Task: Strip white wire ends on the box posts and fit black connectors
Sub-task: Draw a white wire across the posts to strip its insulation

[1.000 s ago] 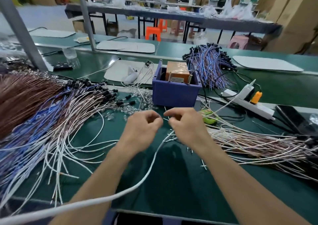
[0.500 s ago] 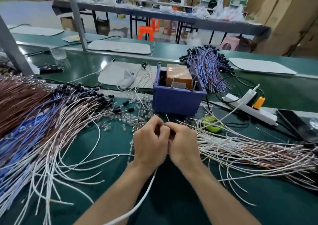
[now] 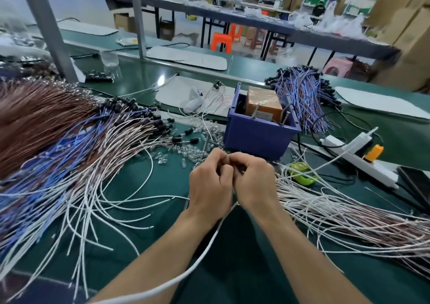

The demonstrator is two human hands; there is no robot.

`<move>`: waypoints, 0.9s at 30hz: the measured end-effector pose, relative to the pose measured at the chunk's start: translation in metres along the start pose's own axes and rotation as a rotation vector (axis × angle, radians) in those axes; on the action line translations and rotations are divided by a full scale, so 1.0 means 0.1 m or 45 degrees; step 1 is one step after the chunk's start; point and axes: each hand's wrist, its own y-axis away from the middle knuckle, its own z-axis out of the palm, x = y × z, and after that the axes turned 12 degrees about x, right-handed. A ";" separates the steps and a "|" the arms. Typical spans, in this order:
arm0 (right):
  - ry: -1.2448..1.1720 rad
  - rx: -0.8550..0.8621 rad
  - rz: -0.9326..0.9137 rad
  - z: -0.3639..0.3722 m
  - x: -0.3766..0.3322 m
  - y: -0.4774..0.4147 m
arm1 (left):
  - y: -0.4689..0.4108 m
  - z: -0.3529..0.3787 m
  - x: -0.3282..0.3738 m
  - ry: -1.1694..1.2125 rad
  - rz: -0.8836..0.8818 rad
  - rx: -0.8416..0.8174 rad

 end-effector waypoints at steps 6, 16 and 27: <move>-0.169 -0.002 0.104 0.10 -0.01 -0.04 | -0.09 -0.05 -0.01 -0.102 0.040 0.010; -0.248 -0.345 0.075 0.75 -0.45 -0.27 | -1.00 -0.75 -0.28 -0.197 -0.391 0.103; 0.219 -0.708 -0.224 1.40 -0.74 -0.69 | -1.00 -1.01 -0.85 -0.853 0.039 -0.073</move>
